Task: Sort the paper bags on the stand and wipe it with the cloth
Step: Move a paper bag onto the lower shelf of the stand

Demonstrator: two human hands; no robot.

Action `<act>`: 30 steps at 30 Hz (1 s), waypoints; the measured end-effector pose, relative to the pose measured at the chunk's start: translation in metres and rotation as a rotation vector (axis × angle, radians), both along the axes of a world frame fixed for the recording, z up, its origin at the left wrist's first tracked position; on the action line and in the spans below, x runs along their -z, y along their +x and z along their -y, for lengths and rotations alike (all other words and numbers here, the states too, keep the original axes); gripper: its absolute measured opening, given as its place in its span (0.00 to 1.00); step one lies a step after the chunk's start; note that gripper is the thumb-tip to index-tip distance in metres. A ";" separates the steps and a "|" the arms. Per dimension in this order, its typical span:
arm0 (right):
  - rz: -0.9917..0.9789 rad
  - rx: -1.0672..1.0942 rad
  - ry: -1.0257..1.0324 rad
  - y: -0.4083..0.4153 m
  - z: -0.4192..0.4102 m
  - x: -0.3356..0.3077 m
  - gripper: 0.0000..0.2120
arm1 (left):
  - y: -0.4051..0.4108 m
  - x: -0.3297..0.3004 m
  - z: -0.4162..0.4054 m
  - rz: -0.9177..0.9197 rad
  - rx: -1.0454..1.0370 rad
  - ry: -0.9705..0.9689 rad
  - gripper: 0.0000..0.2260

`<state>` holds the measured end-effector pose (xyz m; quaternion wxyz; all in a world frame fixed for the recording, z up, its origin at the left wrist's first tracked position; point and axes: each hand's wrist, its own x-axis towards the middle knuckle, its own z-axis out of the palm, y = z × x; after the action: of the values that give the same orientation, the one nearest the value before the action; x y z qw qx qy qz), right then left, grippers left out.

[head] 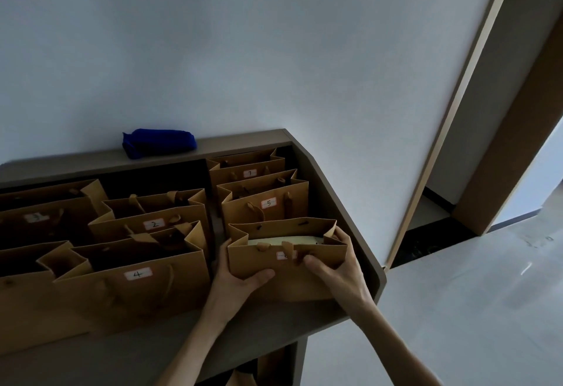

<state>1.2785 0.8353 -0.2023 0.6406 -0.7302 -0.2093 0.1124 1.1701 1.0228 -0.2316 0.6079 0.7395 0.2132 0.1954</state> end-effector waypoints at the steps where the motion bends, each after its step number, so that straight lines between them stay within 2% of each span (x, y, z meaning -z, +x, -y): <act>1: -0.011 -0.009 -0.011 -0.001 0.001 0.006 0.35 | -0.002 0.001 0.001 0.003 0.007 0.000 0.45; 6: -0.047 0.012 -0.047 -0.002 0.002 0.019 0.39 | -0.009 -0.009 0.015 0.043 -0.028 -0.015 0.42; 13: -0.069 0.029 -0.014 -0.006 0.008 0.017 0.38 | -0.019 -0.021 0.038 0.070 -0.143 -0.168 0.40; 19: -0.154 0.004 0.047 -0.019 0.016 0.010 0.35 | -0.039 -0.034 0.055 0.059 -0.156 -0.156 0.33; 26: -0.209 0.130 0.109 -0.056 0.026 0.009 0.28 | -0.056 -0.053 0.058 0.053 -0.060 -0.149 0.21; 30: -0.218 0.201 0.114 -0.085 0.034 -0.003 0.25 | -0.070 -0.055 0.057 0.041 0.040 -0.172 0.22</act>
<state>1.1935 0.8017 -0.1995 0.7078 -0.6935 -0.0704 0.1145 1.0999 0.9659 -0.1766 0.6774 0.6843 0.2017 0.1793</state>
